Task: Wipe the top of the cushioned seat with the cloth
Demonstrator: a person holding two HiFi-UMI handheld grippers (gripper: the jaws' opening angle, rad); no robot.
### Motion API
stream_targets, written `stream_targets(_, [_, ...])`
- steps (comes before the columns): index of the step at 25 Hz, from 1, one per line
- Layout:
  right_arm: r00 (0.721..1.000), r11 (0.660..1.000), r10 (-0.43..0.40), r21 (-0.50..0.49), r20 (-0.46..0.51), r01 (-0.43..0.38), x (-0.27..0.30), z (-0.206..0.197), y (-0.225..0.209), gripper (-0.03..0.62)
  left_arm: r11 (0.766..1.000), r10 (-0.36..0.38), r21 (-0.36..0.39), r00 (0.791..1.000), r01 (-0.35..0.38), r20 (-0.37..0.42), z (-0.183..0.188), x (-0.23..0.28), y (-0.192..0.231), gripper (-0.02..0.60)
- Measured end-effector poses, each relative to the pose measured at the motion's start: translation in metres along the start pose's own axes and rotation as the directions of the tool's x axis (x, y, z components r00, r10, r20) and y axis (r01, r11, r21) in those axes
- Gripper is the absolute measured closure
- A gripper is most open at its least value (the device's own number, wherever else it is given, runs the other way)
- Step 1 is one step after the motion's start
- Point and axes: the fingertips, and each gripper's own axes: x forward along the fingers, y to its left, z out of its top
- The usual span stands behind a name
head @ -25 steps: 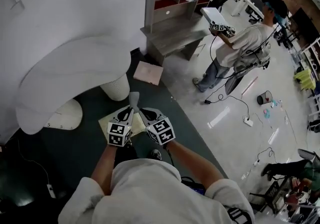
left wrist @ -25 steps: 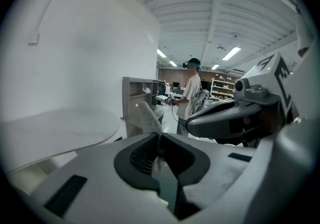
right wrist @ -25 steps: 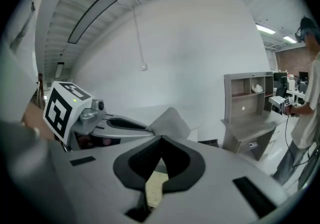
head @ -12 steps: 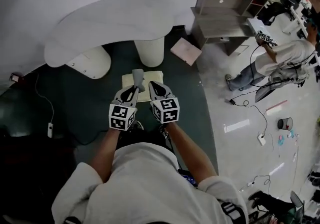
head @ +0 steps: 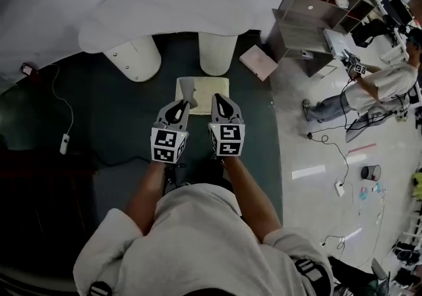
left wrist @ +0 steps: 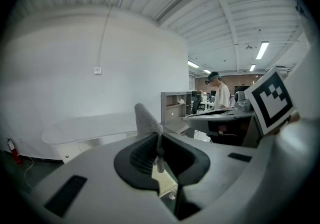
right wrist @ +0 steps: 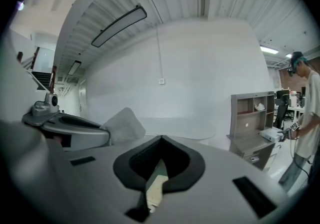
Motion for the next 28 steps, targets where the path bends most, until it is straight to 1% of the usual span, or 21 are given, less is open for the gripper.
stream_targets(4, [0.998,0.998,-0.062,-0.020,0.027,0.063,-0.050,0.011,0.023,0.585,0.999,0.041,-0.007,0.997,-0.041,0.068,0.005,-0.058,0.002,0.545])
stream_targets(7, [0.995,0.995,-0.081,-0.052,0.051,0.083,-0.080,0.018,0.035,0.585,0.998,0.062,-0.007,0.992,-0.061,0.111,0.007,-0.086,-0.001,0.545])
stream_targets(9, [0.995,0.995,-0.075,-0.066,0.064,0.079,-0.103,0.018,0.043,0.585,0.998,0.065,0.000,0.991,-0.065,0.116,0.000,-0.105,-0.014,0.545])
stream_targets(12, [0.995,0.995,-0.069,-0.062,0.073,0.073,-0.131,0.017,0.052,0.585,0.998,0.059,-0.014,0.992,-0.057,0.114,-0.009,-0.128,-0.033,0.545])
stream_targets(15, [0.997,0.996,-0.046,-0.069,0.069,0.051,-0.146,0.017,0.050,0.585,0.998,0.065,-0.013,0.990,-0.064,0.125,-0.001,-0.134,-0.050,0.545])
stream_targets(17, [0.997,0.997,-0.029,-0.067,0.070,0.034,-0.154,0.019,0.045,0.585,0.998,0.067,0.004,0.989,-0.068,0.128,0.006,-0.135,-0.063,0.545])
stream_targets(20, [0.997,0.997,-0.014,-0.077,0.071,0.019,-0.156,0.026,0.043,0.585,0.998,0.061,0.026,0.990,-0.065,0.126,0.013,-0.136,-0.070,0.545])
stream_targets(22, [0.998,0.995,-0.019,-0.101,0.062,0.025,-0.157,0.027,0.040,0.585,0.997,0.059,0.051,0.991,-0.065,0.118,0.015,-0.138,-0.072,0.545])
stream_targets(24, [0.998,0.995,-0.031,-0.093,0.053,0.036,-0.162,0.026,0.032,0.585,0.994,0.064,0.077,0.992,-0.072,0.105,0.016,-0.141,-0.076,0.545])
stream_targets(28, [0.998,0.996,-0.024,-0.088,0.064,0.030,-0.171,0.029,0.023,0.585,0.996,0.068,0.057,0.993,-0.074,0.101,0.015,-0.144,-0.085,0.545])
